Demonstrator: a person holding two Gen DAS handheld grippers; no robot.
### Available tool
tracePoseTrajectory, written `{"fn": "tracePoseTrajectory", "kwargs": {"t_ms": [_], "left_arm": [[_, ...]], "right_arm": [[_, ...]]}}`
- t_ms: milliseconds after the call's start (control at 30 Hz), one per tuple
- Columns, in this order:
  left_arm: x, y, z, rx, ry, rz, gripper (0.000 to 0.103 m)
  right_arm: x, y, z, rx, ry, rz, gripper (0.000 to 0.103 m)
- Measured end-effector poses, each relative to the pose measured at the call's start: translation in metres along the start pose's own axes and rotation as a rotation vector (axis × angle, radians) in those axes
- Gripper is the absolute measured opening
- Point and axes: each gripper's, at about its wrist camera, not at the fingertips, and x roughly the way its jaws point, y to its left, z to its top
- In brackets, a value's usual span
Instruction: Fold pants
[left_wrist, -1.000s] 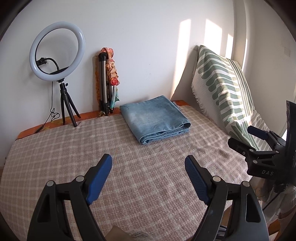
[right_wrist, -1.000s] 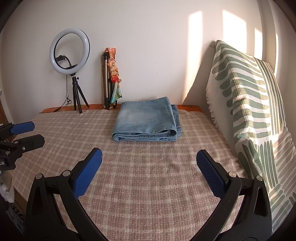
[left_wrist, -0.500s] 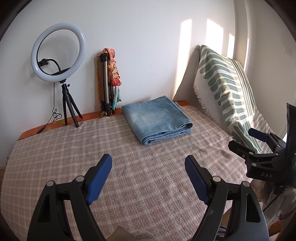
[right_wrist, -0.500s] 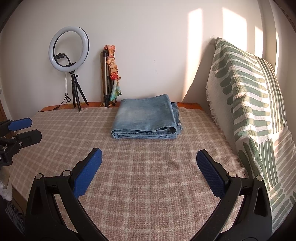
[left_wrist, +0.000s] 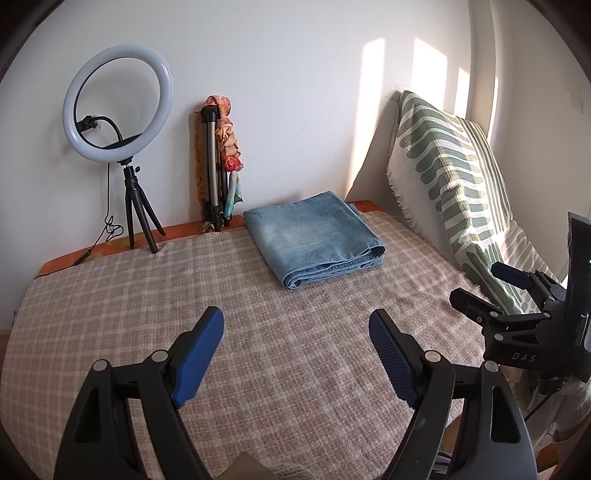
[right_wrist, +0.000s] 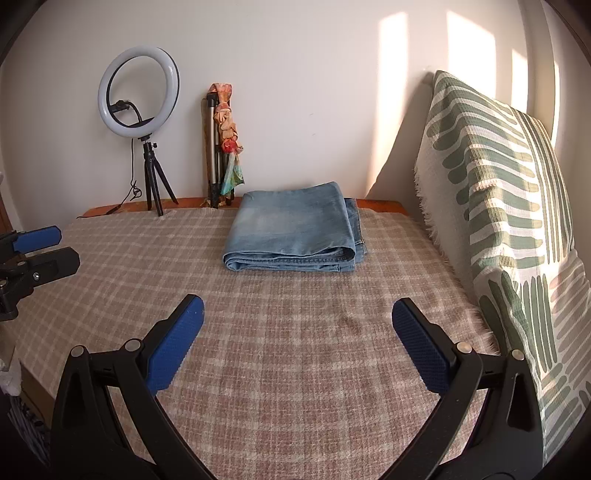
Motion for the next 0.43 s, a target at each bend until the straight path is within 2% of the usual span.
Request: {"fn": "tracePoseTrajectory", "kwargs": {"t_ms": [333, 433], "left_arm": [[-0.0002, 0.0001, 0.0003, -0.001, -0.002, 0.004, 0.08], [-0.004, -0.0007, -0.001, 0.004, -0.034, 0.014, 0.08]], "right_arm": [[0.0041, 0.0018, -0.0027, -0.002, 0.007, 0.006, 0.103], [0.0069, 0.0032, -0.0033, -0.002, 0.011, 0.002, 0.103]]}}
